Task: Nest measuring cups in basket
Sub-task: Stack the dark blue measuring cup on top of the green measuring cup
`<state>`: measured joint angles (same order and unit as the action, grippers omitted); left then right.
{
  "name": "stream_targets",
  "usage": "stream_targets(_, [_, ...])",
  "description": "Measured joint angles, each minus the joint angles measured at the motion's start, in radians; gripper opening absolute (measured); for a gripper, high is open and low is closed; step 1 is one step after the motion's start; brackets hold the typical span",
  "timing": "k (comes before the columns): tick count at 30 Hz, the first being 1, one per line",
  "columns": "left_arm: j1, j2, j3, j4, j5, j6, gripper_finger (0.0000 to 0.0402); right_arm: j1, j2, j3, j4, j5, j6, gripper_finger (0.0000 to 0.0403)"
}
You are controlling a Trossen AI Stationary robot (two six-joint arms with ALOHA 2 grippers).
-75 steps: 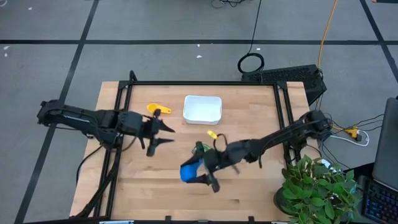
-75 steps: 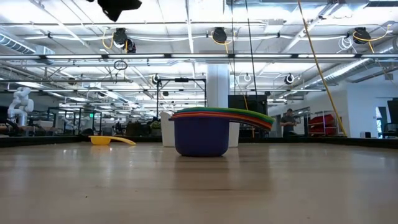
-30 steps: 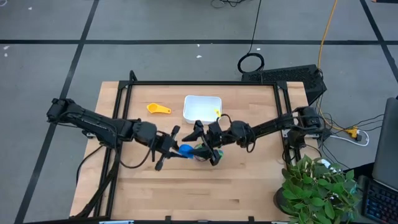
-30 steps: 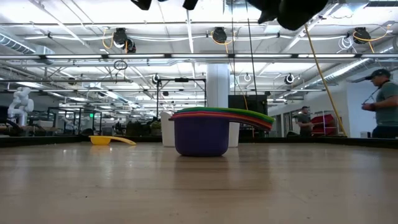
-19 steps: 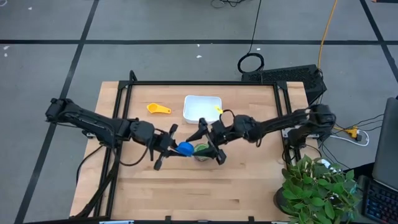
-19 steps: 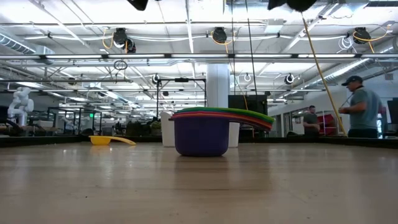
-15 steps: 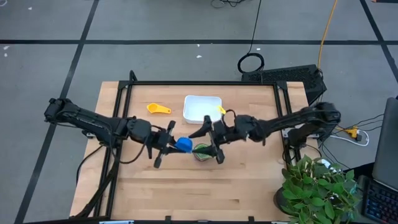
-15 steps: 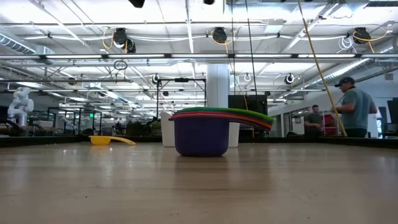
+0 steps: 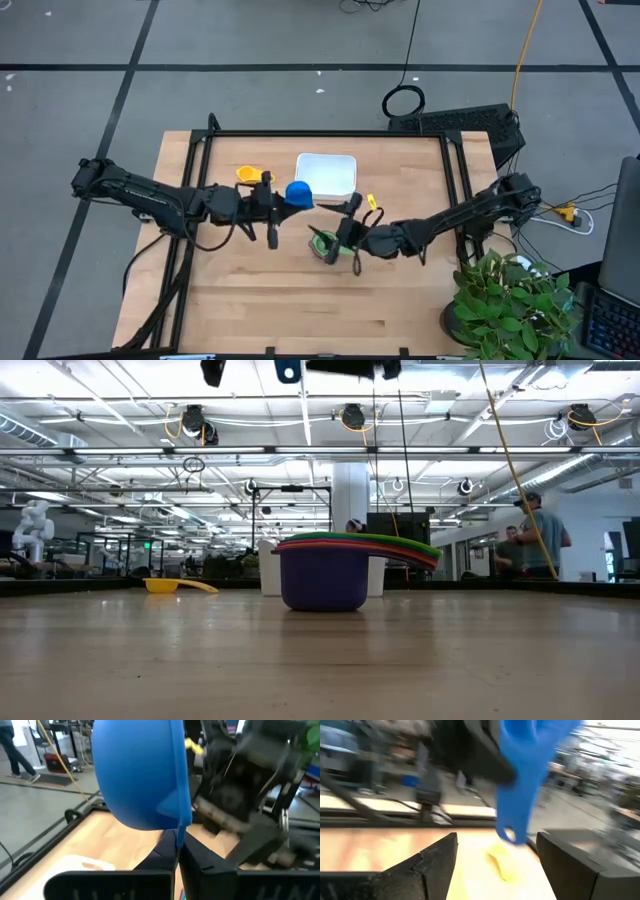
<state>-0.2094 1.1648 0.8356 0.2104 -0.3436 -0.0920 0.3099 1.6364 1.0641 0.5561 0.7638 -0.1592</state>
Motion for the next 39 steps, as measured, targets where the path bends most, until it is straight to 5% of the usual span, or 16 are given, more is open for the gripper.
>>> stream_targets(5, [0.001,0.0,0.0,0.024,-0.039,-0.004,0.0007,-0.003,0.068,0.0,0.105,0.146,-0.018,0.0265])
stream_targets(14, [0.002,0.046,-0.001,0.018,-0.165,-0.033,0.0007,-0.027,0.131,0.0,0.325,0.178,-0.111,0.0265])
stream_targets(28, [0.019,0.16,-0.001,0.162,-0.191,-0.08,0.0008,-0.08,0.137,0.0,0.324,0.185,-0.089,0.0261])
stream_targets(39, [0.02,0.16,0.0,0.165,-0.204,-0.096,0.0005,-0.079,0.138,0.0,0.332,0.193,-0.093,0.0139])
